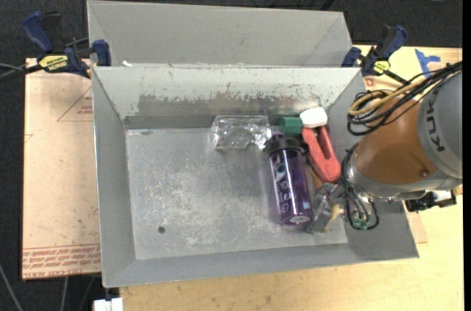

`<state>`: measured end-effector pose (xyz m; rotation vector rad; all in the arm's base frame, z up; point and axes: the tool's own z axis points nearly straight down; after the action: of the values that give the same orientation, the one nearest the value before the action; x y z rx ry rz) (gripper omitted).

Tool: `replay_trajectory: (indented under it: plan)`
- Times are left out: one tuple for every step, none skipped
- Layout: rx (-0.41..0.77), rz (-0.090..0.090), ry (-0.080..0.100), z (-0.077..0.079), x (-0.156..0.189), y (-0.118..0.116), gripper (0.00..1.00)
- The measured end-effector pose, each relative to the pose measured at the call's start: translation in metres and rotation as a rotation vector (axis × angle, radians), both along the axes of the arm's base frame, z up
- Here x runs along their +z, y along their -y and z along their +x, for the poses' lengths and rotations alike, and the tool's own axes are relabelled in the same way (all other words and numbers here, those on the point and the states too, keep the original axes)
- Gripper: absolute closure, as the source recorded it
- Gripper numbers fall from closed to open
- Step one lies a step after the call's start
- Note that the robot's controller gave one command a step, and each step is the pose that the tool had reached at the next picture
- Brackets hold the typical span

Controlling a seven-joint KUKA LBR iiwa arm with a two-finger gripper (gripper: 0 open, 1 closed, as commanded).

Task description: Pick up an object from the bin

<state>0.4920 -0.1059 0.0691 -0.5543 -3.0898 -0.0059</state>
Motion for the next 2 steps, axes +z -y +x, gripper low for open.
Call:
replay_trajectory:
  plan:
    - [0.001,0.001,-0.002,-0.001,0.003,0.0,1.0]
    - [0.001,0.002,-0.002,-0.001,0.014,-0.001,1.0]
